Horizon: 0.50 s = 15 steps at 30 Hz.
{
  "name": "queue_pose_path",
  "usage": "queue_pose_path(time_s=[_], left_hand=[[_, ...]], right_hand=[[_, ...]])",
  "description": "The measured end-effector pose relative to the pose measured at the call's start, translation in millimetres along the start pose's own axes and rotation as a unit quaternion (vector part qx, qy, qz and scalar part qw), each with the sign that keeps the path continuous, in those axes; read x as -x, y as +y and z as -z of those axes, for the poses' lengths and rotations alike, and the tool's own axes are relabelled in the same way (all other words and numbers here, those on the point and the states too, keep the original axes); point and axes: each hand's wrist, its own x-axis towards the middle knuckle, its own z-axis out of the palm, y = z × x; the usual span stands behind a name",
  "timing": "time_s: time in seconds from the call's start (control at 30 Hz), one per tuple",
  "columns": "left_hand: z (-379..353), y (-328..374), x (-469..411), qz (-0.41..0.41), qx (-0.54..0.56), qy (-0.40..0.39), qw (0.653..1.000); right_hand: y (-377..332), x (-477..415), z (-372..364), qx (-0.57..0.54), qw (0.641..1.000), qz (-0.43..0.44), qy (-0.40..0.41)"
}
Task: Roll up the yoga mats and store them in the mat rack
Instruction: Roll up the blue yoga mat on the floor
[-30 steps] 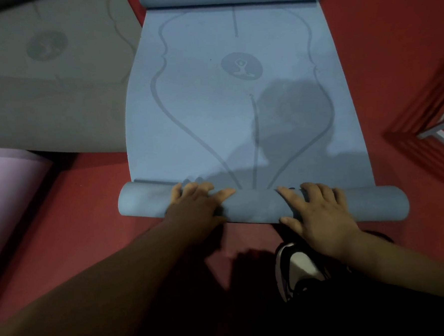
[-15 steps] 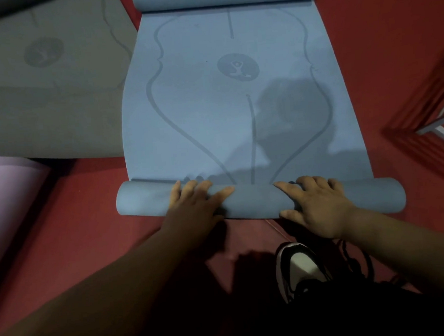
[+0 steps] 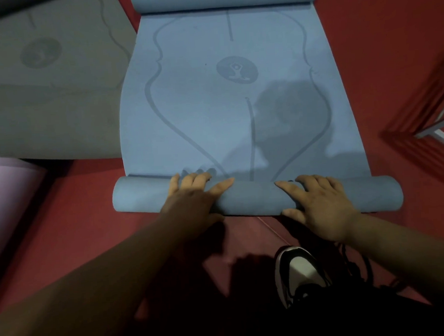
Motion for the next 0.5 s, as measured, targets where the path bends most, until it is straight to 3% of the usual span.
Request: queue_pose_path(time_s=[0.13, 0.5], left_hand=[[-4, -2, -1, 0.003, -0.001, 0.011, 1.000], [2, -6, -9, -0.001, -0.020, 0.009, 1.000]], right_hand=[[7, -9, 10, -0.008, 0.999, 0.014, -0.041], [6, -9, 18, 0.018, 0.999, 0.026, -0.015]])
